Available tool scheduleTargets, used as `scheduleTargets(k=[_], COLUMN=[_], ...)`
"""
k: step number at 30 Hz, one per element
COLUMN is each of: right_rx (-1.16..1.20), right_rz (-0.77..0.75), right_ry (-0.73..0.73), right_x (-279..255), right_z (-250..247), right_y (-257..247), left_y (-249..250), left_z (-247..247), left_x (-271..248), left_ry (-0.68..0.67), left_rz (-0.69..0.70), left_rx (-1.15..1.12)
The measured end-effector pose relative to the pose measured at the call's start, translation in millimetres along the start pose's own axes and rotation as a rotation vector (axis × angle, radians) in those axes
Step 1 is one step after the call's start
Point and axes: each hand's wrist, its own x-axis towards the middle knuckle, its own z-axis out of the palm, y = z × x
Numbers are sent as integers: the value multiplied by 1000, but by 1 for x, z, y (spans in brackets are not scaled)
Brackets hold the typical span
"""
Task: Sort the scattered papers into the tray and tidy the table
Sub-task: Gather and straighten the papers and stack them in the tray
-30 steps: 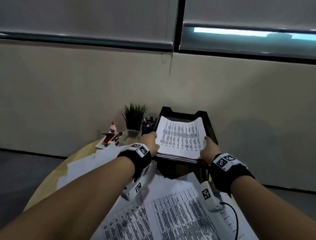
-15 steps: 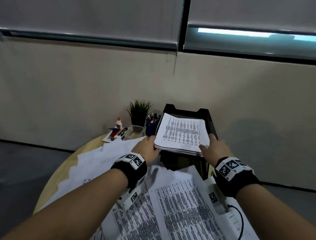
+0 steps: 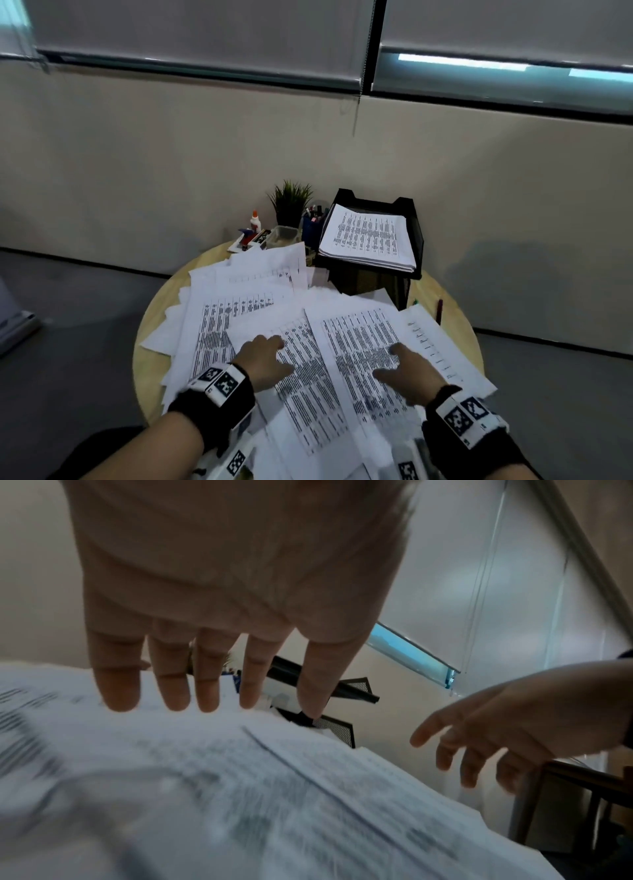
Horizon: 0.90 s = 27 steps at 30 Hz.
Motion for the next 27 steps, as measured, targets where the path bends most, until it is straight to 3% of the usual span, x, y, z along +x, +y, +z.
scheduleTargets(k=[3, 7, 14, 19, 23, 27], right_rx=[-75, -167, -252, -295, -336, -372], right_rz=[51, 92, 79, 63, 45, 58], right_ry=[-108, -85, 4, 21, 43, 28], right_x=[-14, -22, -32, -30, -29, -27], right_z=[36, 75, 96, 100, 101, 102], right_y=[14, 26, 32, 27, 26, 24], left_y=[-14, -28, -43, -52, -44, -39], left_z=[22, 51, 79, 81, 72, 67], left_x=[-14, -19, -20, -16, -24, -27], left_ry=[-51, -92, 82, 219, 250, 331], left_rz=[-46, -98, -143, -147, -81, -102], left_rx=[-1, 40, -101, -365, -852, -1100])
